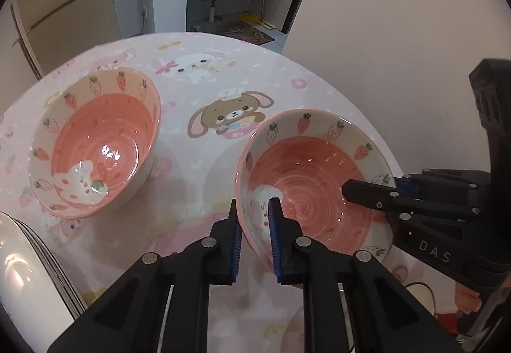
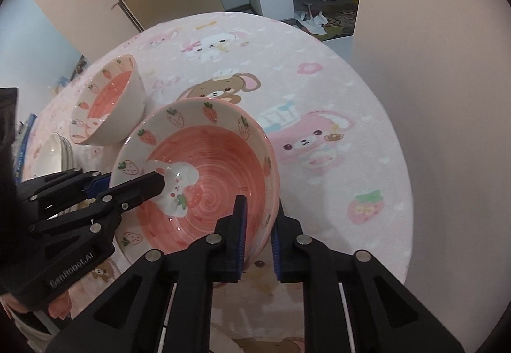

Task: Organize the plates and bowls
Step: 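Close the left gripper on the rim of a pink strawberry bowl, then carry the pink bowl with the left gripper and lower it into the other pink bowl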

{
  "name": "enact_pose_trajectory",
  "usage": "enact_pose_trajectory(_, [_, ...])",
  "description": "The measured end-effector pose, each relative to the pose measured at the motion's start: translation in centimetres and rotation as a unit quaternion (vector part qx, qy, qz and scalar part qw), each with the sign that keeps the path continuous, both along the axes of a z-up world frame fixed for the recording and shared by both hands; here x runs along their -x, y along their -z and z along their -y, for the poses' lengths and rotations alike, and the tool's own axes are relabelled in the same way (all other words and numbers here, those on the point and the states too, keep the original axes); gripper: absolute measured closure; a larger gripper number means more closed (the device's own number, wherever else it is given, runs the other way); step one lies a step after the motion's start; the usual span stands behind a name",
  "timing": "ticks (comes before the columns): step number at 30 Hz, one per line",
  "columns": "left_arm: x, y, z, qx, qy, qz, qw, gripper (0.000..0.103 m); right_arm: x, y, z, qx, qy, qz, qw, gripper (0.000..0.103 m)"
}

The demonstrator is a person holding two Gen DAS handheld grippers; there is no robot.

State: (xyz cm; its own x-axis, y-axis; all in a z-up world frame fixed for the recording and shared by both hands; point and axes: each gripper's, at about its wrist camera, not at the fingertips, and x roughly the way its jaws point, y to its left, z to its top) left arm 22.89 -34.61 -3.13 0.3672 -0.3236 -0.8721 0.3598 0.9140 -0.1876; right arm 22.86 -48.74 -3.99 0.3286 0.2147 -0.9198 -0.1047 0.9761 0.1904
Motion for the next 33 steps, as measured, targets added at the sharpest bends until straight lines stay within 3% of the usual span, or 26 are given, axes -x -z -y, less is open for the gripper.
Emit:
enact_pose_trajectory(6, [0.5, -0.5, -0.7, 0.008, -0.007, 0.002, 0.9999, 0.09, 0.5, -1.2, -0.3, 0.007, 0.0, 0.005, 1.0, 0.092])
enact_pose_trajectory(23, [1.5, -7.9, -5.3, 0.028, -0.037, 0.063, 0.9969, 0.09, 0.6, -8.6, -4.3, 0.013, -0.025, 0.063, 0.998, 0.093])
enact_pose_trajectory(33, [0.4, -9.9, -9.9, 0.006, -0.071, 0.099, 0.9925, 0.09, -2.1, -9.9, -9.5, 0.004, -0.048, 0.088, 0.995, 0.094])
